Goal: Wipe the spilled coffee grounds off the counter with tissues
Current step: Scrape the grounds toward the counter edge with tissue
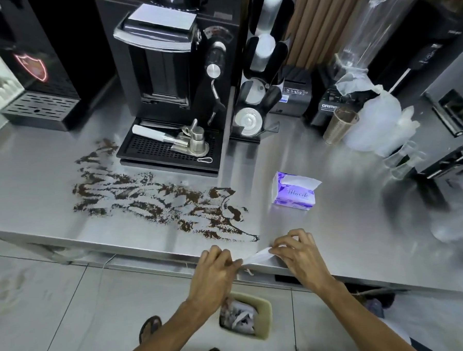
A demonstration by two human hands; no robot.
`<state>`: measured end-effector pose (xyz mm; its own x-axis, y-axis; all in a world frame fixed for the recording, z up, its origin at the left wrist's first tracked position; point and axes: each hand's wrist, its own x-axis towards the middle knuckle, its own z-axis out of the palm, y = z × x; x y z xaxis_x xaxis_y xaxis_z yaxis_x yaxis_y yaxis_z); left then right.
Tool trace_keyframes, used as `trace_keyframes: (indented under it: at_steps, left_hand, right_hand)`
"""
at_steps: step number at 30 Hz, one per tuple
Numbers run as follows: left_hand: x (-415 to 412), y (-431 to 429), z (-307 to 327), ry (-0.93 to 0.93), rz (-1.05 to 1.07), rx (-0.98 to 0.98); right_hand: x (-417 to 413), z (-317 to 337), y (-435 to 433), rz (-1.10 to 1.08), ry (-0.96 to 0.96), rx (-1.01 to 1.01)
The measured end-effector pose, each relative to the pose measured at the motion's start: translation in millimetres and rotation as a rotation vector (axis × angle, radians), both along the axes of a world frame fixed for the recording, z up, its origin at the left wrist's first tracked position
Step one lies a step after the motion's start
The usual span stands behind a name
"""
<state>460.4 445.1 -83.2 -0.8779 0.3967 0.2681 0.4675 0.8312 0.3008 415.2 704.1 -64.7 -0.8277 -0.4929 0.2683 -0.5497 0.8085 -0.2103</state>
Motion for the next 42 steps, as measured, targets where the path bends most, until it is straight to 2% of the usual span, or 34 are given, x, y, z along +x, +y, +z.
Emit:
trace_keyframes:
  at_steps: [6,11,13,19,26,33,39,42]
  left_hand:
    - [-2.8,-27.3,0.8,-0.015,0.136,0.013]
    - [0.6,-24.6,13.9,0.003,0.144,0.221]
    - [2.8,-10.3,18.6,0.002,0.095,0.277]
    - [-0.4,37.0,6.3,-0.008,-0.034,0.117]
    - [-8.9,29.6,2.3,-0.004,0.122,0.057]
    - [-25.0,-11.3,2.6,0.017,0.306,0.148]
    - [-3.7,-21.0,0.2,0.041,0.244,0.289]
    - [2.3,-27.1,-7.0,0.043,0.227,0.267]
  right_hand:
    - [-36.8,-9.3,-42.6,0.033,-0.007,-0.087]
    - [-23.7,10.3,-37.8,0.093,0.044,-0.230]
    - [-12.0,16.1,-15.9,0.100,0.018,-0.212]
    - [-0.2,3.2,36.8,0.018,-0.060,-0.057]
    - [-32.2,-0.2,3.1,0.005,-0.036,-0.091]
    - [-69.8,-8.0,-44.2,0.050,-0.117,-0.097]
    - [-30.6,7.8,-35.2,0.048,0.041,-0.198]
    - [-11.2,4.9,-38.2,0.035,0.070,-0.175]
